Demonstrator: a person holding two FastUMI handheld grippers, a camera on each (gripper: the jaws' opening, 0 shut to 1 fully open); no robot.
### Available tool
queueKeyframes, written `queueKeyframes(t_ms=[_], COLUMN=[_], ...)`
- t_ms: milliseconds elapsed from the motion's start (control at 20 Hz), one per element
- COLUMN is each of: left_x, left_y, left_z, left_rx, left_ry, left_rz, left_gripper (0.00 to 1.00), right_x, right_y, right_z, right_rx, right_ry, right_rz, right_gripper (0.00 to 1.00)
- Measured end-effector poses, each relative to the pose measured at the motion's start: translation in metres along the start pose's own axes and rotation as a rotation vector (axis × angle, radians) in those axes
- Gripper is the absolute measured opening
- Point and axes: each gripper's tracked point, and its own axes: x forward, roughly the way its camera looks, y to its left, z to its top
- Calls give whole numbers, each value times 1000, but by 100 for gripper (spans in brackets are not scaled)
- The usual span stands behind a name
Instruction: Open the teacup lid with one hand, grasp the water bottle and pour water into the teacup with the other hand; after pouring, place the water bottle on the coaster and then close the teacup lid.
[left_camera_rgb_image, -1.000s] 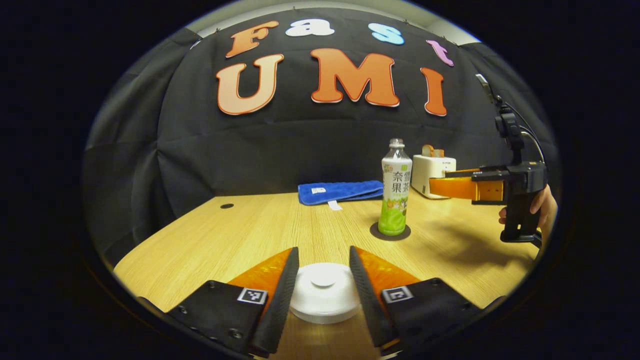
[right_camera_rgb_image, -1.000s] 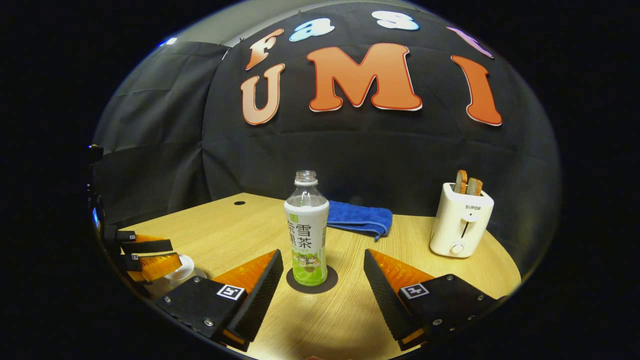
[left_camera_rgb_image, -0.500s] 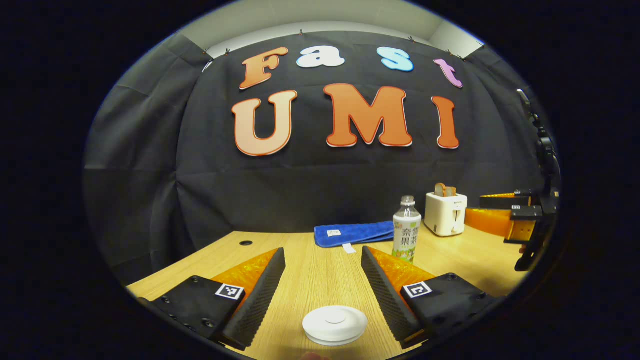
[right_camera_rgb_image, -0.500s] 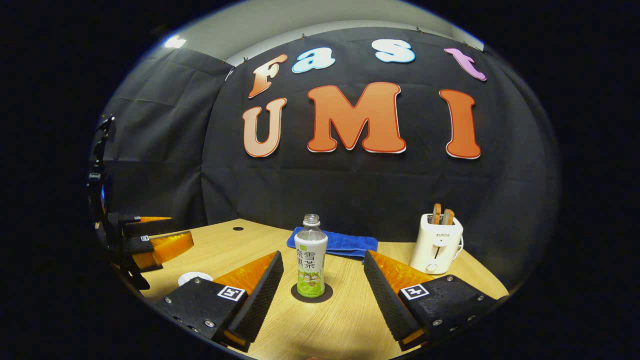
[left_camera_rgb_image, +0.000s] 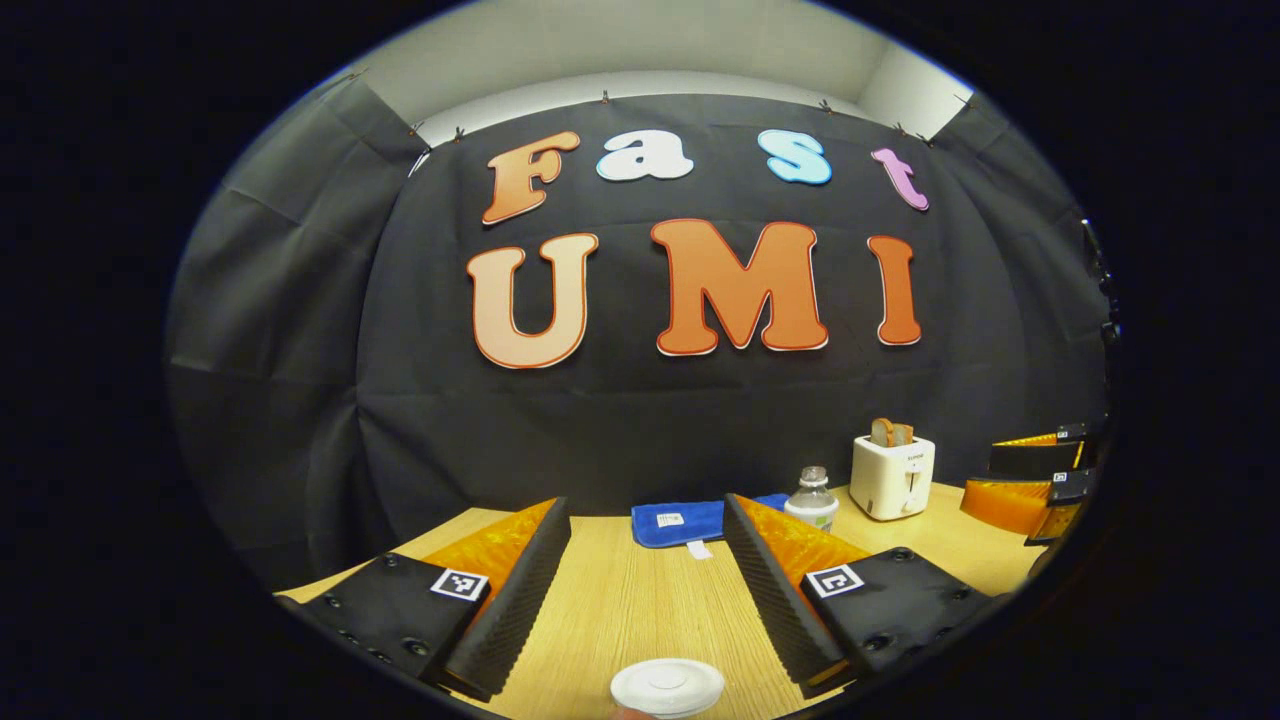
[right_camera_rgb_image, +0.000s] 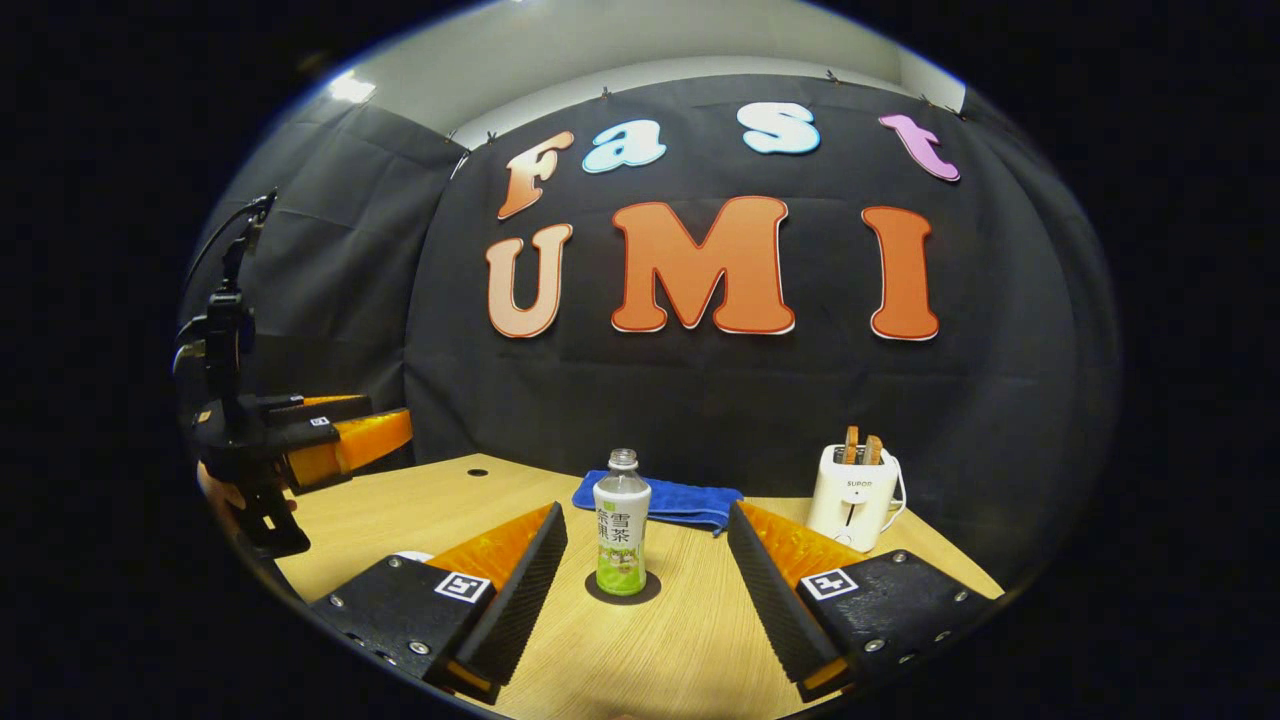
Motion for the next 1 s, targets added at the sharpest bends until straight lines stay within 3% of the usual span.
queueKeyframes(t_ms=[50, 150, 200, 350, 600, 700, 750, 950, 1000], left_x=[3, 6, 5, 2, -4, -7, -8, -11, -10], left_y=[2, -1, -3, -3, 0, 6, 6, 1, 1], left_z=[5, 12, 16, 21, 15, 17, 19, 18, 18], left_rx=[25, 35, 28, 14, -17, 6, 10, -6, -9], left_ry=[-5, -11, -16, -17, 1, 0, -2, -9, -9], left_rz=[1, -5, -8, 0, 21, 35, 37, 29, 29], left_gripper=[95, 95, 100, 95, 100, 95, 99, 95, 99], right_x=[0, -1, -3, -6, -13, -16, -16, -18, -17], right_y=[2, 6, 8, 8, -2, -6, -8, -5, -3], right_z=[1, 1, 3, 13, 19, 22, 22, 22, 23], right_rx=[-3, -17, -20, -21, -39, -41, -41, -40, -41], right_ry=[4, 18, 18, -7, -19, -27, -29, -36, -39], right_rz=[6, 9, 10, -6, -58, -74, -85, -92, -88], right_gripper=[97, 97, 97, 97, 97, 97, 93, 97, 97])
